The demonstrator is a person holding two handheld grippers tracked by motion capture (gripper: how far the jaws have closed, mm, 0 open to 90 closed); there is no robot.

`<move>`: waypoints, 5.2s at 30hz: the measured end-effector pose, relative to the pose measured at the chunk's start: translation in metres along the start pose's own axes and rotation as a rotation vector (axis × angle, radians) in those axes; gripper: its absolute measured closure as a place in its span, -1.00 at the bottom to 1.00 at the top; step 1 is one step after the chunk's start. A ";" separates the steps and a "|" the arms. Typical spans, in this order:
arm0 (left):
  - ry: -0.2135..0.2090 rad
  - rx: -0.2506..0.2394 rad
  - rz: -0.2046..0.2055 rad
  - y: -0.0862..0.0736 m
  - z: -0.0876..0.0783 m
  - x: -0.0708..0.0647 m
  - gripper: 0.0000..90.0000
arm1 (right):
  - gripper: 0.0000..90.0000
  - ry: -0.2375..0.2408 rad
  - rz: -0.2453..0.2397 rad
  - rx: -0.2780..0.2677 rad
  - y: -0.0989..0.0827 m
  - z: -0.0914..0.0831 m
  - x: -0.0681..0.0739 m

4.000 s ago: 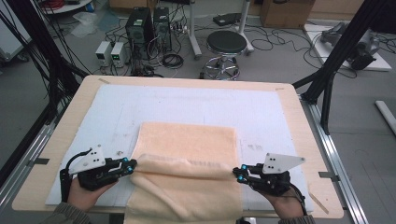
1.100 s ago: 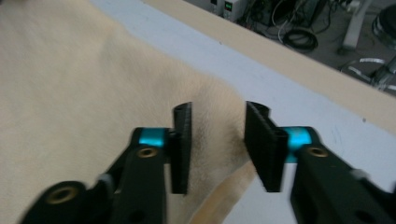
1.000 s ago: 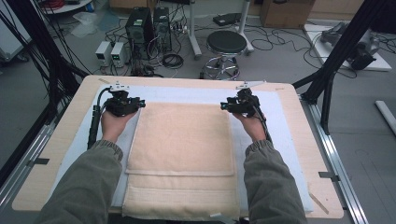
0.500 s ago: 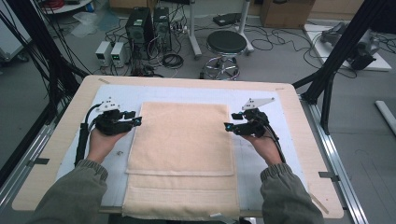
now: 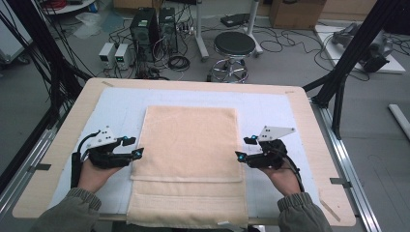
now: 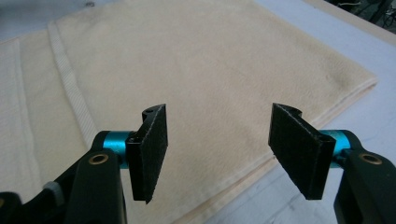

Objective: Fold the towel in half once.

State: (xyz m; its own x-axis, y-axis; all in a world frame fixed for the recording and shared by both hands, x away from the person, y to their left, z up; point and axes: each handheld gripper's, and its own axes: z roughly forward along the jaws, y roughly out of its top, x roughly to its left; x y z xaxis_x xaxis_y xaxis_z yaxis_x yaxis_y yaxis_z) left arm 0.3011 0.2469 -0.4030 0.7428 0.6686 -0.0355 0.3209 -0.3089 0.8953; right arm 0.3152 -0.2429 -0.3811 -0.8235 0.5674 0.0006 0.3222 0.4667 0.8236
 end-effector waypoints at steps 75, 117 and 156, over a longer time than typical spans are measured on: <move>-0.181 0.135 0.137 -0.028 -0.076 -0.104 0.89 | 0.90 0.280 -0.150 -0.027 -0.041 -0.068 0.105; 0.100 0.042 -0.007 0.010 0.029 0.007 0.20 | 0.09 -0.020 0.055 0.011 0.003 0.032 -0.040; 0.184 0.073 -0.173 0.011 0.072 0.053 0.35 | 0.02 -0.106 0.199 0.036 0.006 0.083 -0.094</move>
State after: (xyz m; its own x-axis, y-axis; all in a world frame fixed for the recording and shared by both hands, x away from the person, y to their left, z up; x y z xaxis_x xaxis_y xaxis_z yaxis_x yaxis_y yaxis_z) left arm 0.3858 0.2306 -0.4273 0.5556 0.8257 -0.0978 0.4807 -0.2230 0.8481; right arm 0.4334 -0.2375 -0.4231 -0.6893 0.7176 0.1000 0.4913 0.3615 0.7924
